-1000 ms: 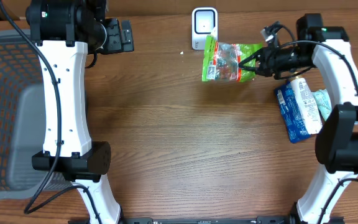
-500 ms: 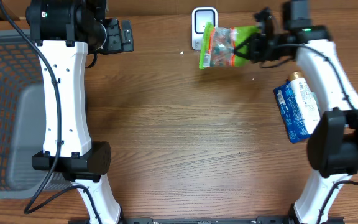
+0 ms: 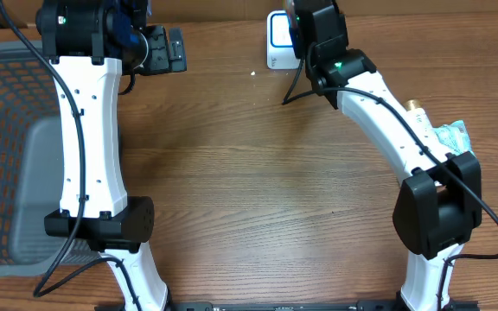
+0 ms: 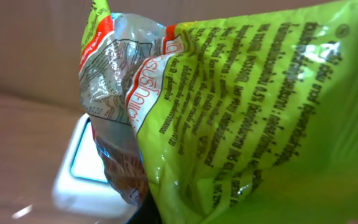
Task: Scan the item barcode
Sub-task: 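Hold the green bag's barcode against the scanner window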
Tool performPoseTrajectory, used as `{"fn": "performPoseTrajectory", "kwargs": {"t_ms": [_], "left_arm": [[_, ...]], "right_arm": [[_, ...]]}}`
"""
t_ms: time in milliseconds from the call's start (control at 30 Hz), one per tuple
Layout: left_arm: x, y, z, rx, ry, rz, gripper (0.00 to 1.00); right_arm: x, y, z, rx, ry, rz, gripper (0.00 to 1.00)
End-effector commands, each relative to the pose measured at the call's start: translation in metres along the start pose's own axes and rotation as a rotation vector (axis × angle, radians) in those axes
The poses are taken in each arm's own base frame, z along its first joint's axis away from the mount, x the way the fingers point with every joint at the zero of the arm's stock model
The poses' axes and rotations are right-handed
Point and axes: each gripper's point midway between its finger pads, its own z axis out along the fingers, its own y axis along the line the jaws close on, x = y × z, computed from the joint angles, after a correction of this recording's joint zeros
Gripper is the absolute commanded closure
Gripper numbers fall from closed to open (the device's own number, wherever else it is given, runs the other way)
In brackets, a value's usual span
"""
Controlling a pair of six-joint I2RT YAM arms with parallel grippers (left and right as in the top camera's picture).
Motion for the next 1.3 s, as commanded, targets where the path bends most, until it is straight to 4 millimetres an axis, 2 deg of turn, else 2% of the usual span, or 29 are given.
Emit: {"fn": "performPoseTrajectory", "kwargs": {"t_ms": [0,333,633,833,1033,1167,1267], "left_arm": [[0.0,-0.004,0.005,0.009,0.012,-0.009,0.0],[0.0,-0.004,0.005,0.009,0.012,-0.009,0.0],[0.0,-0.004,0.005,0.009,0.012,-0.009,0.01],[0.0,-0.004,0.005,0.009,0.012,-0.009,0.01],[0.0,-0.004,0.005,0.009,0.012,-0.009,0.01],[0.0,-0.004,0.005,0.009,0.012,-0.009,0.0],[0.0,-0.004,0.005,0.009,0.012,-0.009,0.0]], "right_arm": [[-0.029,-0.027,-0.009,0.134,-0.065,-0.168,0.96],[-0.025,-0.01,0.022,0.167,-0.102,-0.502,0.96],[-0.046,-0.005,0.026,0.214,-0.207,-0.608,0.96],[-0.042,0.015,0.034,0.204,-0.229,-0.704,0.96],[-0.025,0.038,0.051,0.175,-0.235,-0.84,0.96],[-0.024,0.048,0.054,0.184,-0.25,-0.936,0.96],[-0.029,0.049,0.052,0.196,-0.273,-0.939,0.96]]}}
